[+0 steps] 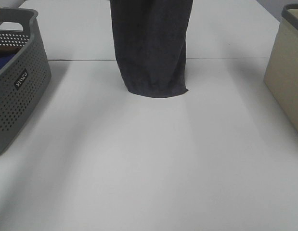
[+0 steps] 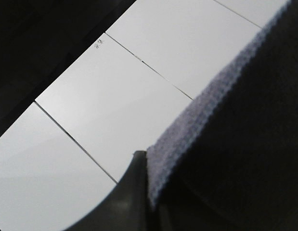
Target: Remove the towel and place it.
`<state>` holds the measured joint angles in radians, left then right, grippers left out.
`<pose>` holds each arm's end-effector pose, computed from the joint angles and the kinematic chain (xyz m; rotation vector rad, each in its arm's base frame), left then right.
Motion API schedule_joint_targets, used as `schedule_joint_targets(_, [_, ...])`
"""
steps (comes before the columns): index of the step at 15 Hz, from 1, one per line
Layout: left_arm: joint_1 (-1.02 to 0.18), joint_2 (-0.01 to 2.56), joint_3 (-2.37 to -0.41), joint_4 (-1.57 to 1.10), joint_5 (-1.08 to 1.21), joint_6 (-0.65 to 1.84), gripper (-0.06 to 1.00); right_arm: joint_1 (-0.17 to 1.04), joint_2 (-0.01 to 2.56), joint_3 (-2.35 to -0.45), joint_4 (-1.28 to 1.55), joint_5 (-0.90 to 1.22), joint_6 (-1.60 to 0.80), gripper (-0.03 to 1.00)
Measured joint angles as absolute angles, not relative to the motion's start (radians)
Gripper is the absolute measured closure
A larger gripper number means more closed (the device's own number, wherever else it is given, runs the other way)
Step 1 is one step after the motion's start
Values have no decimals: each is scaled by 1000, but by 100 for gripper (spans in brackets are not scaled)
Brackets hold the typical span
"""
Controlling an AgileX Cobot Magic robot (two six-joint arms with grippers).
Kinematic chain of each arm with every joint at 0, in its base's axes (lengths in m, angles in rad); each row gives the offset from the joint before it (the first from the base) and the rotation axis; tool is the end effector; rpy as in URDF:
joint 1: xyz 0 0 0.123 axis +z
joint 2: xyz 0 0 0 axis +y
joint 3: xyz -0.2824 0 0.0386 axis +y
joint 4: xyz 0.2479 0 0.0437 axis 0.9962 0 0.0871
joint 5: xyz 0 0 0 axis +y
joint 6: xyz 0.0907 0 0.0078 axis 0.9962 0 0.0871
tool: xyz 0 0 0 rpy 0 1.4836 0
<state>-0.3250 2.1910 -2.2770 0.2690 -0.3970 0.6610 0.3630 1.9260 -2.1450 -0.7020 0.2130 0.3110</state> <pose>0.4857 -0.1735 0.4430 0.6700 0.7794 0.4811 0.4309 0.1503 0.4836 -0.4124 1.3698 -0.1116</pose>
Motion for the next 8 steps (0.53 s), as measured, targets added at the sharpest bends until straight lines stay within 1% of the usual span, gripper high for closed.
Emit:
schedule_joint_targets(2, [-308, 2274, -2377, 239, -418, 661, 94, 350, 1982, -2194, -702, 150, 317, 96])
schedule_joint_targets(3, [-299, 2371, -2526, 201, -421, 658, 94, 350, 2045, -2258, -702, 95, 317, 96])
schedule_joint_targets(5, [-290, 2457, -2665, 191, -408, 649, 94, 350, 2096, -2307, -698, 58, 317, 96])
schedule_joint_targets(6, [-284, 2480, -2709, 191, -391, 634, 94, 350, 2105, -2315, -697, 52, 317, 96])
schedule_joint_targets(8, [-268, 2487, -2728, 190, -385, 597, 94, 350, 2118, -2326, -697, 35, 317, 96])
